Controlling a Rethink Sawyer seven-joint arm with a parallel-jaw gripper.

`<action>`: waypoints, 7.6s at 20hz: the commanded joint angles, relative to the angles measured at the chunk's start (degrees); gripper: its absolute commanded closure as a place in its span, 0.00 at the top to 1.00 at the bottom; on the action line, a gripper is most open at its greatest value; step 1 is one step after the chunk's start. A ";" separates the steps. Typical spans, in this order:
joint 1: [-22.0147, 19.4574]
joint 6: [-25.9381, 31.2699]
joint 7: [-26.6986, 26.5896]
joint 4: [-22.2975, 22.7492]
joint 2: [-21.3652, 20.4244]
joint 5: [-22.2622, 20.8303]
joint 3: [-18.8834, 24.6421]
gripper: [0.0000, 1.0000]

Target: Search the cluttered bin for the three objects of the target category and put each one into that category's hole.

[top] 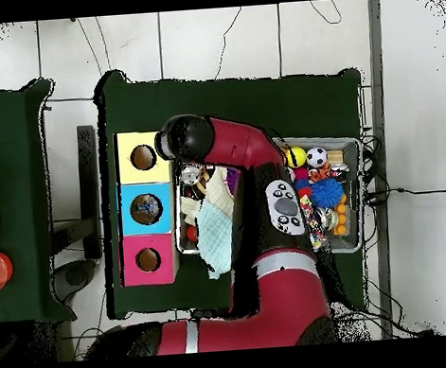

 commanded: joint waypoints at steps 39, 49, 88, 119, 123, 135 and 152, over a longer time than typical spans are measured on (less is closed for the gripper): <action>1.26 6.72 -0.08 -0.12 5.05 -3.42 -2.19 1.00; 3.18 12.85 0.79 -2.18 6.93 -4.12 -5.48 1.00; 4.01 7.87 -0.61 -0.78 9.50 -3.53 -6.56 0.00; 6.92 26.96 2.58 -6.99 11.43 -4.53 -11.47 1.00; 8.11 33.45 4.07 -9.75 11.46 -4.45 -13.30 1.00; 10.06 29.60 6.97 -11.19 14.88 -2.17 -13.91 1.00; 11.21 22.44 6.15 -10.58 16.01 -1.17 -13.57 0.00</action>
